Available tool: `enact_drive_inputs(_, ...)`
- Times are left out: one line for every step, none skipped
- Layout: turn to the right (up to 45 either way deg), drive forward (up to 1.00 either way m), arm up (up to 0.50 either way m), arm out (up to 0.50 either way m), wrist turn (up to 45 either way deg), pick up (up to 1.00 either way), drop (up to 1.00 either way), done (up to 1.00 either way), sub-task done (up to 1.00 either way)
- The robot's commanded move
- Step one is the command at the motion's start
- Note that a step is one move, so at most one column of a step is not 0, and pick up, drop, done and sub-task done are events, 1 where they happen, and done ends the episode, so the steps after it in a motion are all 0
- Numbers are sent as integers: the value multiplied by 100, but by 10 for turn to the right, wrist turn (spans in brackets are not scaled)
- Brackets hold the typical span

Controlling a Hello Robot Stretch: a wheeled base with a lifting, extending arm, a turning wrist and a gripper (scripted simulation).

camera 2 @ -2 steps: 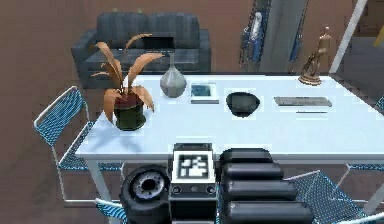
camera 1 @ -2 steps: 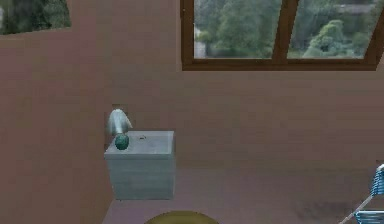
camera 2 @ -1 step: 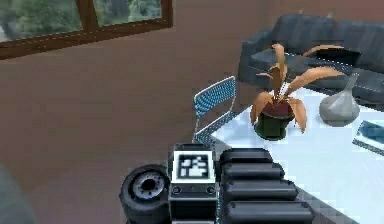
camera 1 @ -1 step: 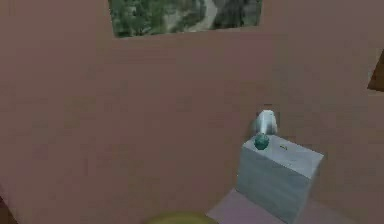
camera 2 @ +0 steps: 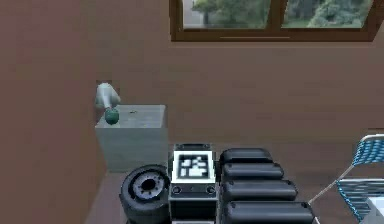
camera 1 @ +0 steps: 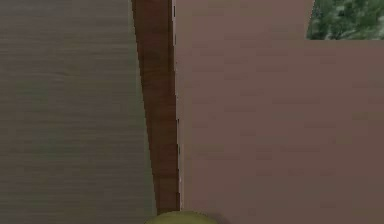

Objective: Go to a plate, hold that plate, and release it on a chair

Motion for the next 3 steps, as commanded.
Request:
enact_drive_inputs(-30,0,0,0,0,0,0,0,0)
enact_drive_inputs(450,0,0,0,0,0,0,0,0)
enact_drive_inputs(360,0,0,0,0,0,0,0,0)
